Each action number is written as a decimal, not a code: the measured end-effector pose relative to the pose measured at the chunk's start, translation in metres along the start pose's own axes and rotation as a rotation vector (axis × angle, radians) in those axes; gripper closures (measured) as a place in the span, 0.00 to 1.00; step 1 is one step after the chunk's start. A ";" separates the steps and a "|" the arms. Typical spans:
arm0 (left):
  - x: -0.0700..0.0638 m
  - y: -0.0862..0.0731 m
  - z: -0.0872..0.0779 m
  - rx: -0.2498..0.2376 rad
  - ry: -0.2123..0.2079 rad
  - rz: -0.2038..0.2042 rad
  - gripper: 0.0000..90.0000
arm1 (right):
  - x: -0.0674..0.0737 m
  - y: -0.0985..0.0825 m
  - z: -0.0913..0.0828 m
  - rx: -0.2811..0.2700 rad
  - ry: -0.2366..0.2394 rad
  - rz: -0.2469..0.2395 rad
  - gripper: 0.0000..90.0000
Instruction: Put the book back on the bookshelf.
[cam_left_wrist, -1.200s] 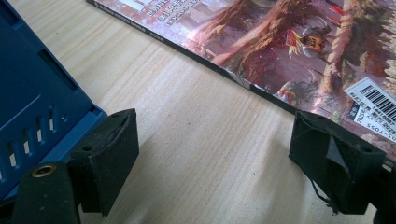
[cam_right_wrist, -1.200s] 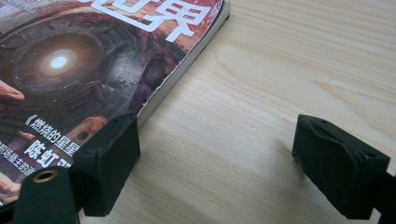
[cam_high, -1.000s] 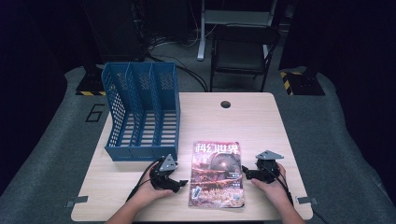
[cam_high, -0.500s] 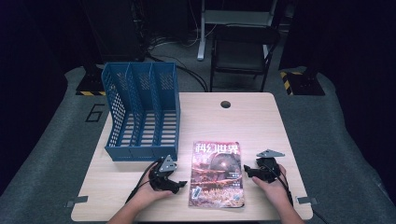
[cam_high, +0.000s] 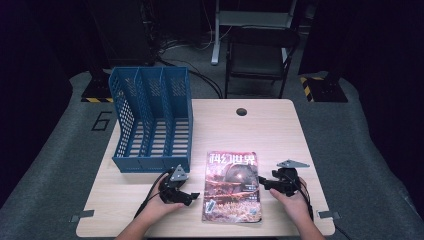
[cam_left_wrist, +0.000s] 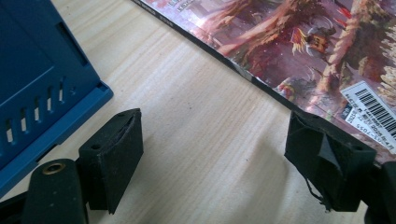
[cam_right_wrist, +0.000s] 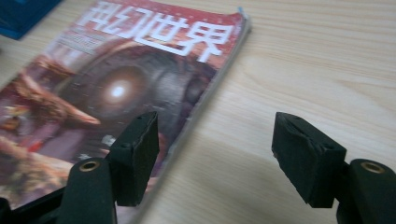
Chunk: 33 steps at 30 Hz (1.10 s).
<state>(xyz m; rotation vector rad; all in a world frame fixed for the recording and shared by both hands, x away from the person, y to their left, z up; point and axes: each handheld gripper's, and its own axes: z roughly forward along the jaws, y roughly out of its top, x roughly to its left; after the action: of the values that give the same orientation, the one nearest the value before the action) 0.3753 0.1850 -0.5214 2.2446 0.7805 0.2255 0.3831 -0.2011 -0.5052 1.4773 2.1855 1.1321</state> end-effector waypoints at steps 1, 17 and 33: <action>-0.001 0.001 0.000 0.006 -0.002 0.004 0.23 | 0.004 0.001 -0.001 0.004 0.009 0.011 0.35; -0.030 0.031 0.008 0.049 -0.050 -0.077 0.23 | 0.026 -0.003 0.008 0.046 0.053 0.043 0.35; -0.046 0.023 0.024 -0.018 -0.066 -0.100 0.25 | 0.031 -0.001 0.023 0.071 0.078 0.069 0.34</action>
<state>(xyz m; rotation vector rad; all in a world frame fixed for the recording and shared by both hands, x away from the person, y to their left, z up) 0.3584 0.1309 -0.5192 2.1779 0.8497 0.1098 0.3825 -0.1638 -0.5152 1.5739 2.2648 1.1635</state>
